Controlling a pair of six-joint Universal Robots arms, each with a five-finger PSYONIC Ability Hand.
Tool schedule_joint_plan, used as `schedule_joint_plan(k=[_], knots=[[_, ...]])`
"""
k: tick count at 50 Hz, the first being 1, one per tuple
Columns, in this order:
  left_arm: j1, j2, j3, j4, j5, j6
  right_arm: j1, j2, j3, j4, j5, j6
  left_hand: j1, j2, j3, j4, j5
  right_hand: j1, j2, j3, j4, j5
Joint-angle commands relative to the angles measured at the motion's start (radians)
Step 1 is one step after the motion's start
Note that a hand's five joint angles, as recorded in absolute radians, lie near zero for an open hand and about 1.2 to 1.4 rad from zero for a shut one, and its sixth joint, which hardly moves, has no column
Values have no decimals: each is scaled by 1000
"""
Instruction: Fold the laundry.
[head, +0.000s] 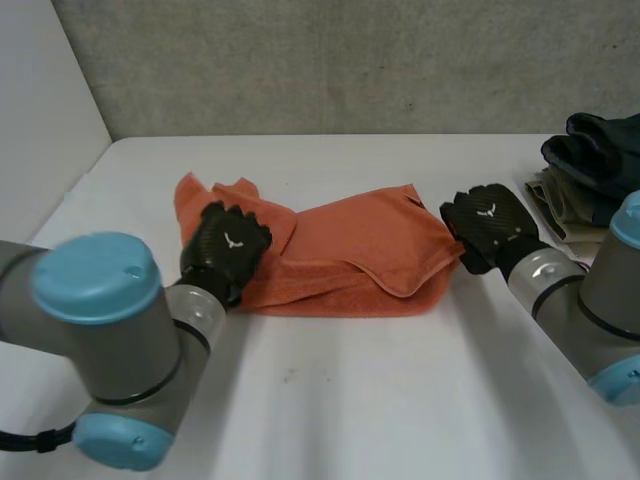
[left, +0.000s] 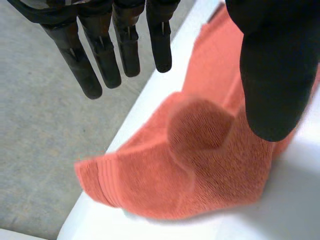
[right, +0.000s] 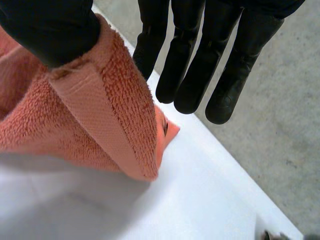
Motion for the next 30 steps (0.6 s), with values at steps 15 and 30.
schedule_joint_plan(k=[15,30], knots=[[318,-144,327,-277,462,-166,-54,-47,49,8,-24,-9,35,30,26,40,43,406,220,213,205,227],[323,-413,528,-241,497,-128,-57,-45,57,8,-24,-8,176,170,166,181,183,406,220,213,205,227]])
